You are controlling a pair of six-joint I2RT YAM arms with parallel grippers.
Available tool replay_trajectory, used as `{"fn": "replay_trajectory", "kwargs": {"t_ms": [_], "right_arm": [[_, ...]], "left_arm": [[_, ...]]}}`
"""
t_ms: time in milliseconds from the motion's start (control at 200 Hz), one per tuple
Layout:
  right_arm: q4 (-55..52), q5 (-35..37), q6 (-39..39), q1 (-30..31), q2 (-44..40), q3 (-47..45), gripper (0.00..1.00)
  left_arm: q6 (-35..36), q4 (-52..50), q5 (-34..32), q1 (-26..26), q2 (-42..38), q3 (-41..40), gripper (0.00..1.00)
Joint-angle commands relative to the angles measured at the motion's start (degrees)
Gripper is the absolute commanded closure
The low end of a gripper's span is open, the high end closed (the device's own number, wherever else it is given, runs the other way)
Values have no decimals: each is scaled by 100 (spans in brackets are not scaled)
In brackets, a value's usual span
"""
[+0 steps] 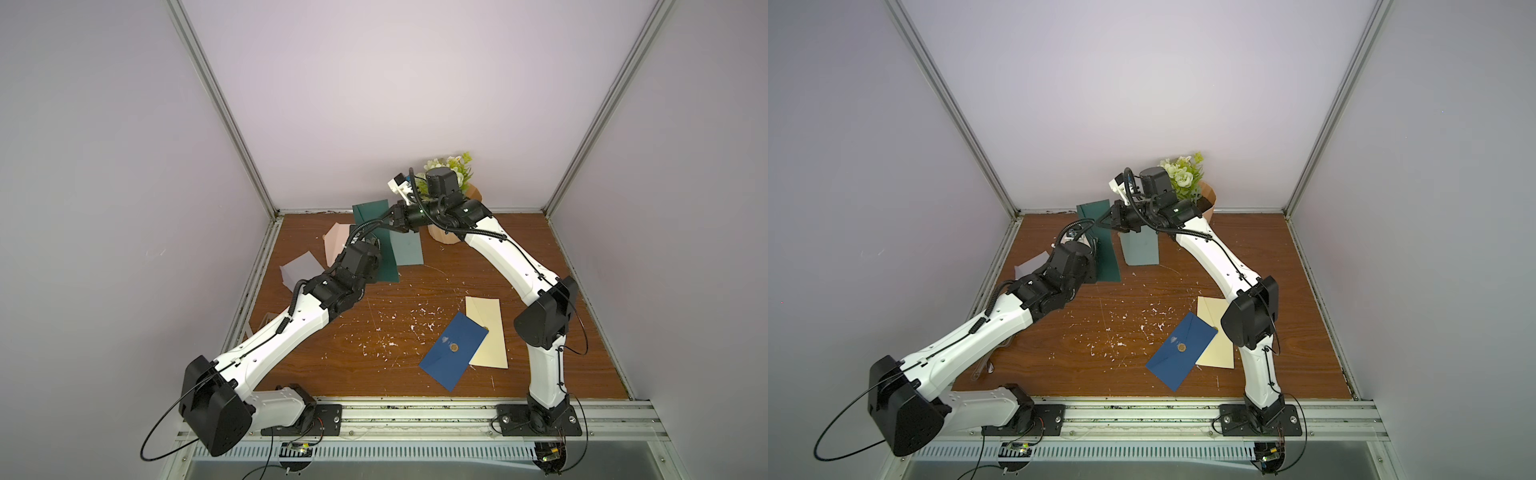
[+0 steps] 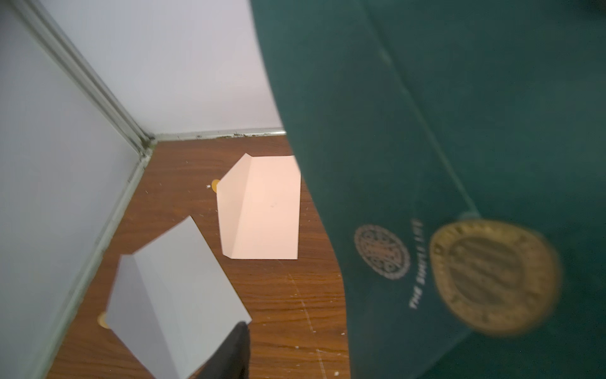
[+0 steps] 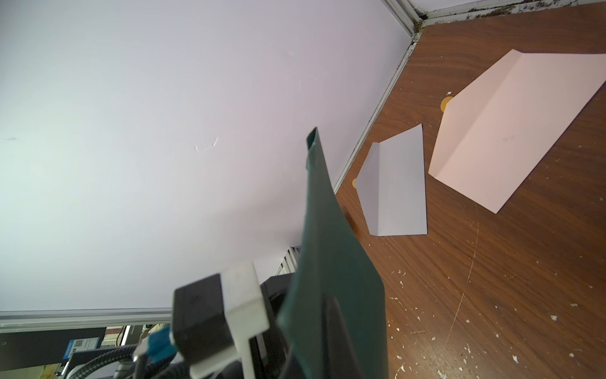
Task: Open the envelope
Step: Open the envelope flap on the envelope.
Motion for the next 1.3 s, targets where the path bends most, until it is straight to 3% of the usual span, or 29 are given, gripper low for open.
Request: {"fn": "replay_trajectory", "kwargs": {"t_ms": [0, 115, 320, 395, 595, 791, 901, 1026, 1151, 1216, 1296], "right_arm": [[145, -356, 69, 12, -382, 11, 100], [119, -352, 52, 14, -381, 8, 100], [70, -321, -7, 7, -403, 12, 100], [74, -330, -7, 11, -399, 12, 100], [75, -360, -16, -28, -411, 29, 100], [522, -935, 187, -151, -560, -229, 100], [1963, -1676, 1044, -163, -776, -857, 100], [4543, -2269, 2802, -156, -935, -1693, 100], [6907, -2383, 4442, -165, -868, -2268, 100], [6565, -2402, 4242, -193, -837, -2247, 100], [5032, -2297, 3108, -250, -873, -2049, 100]], "left_arm": [[53, -54, -306, 80, 26, 267, 40], [16, -1, -336, 94, 3, 275, 46], [-207, 117, -228, 216, -172, 45, 73], [-275, 173, -119, 297, -288, -71, 77], [-734, 59, -138, 516, -656, -443, 68], [-1091, 272, 308, 1234, -1453, -1144, 42], [-1084, 228, 555, 1600, -1514, -1203, 35], [-1029, 364, 712, 1703, -1435, -1191, 34], [-1015, 513, 815, 1703, -1305, -1093, 33], [-1042, 476, 791, 1702, -1310, -1065, 34], [-1014, 549, 785, 1696, -1528, -1209, 33]]}}
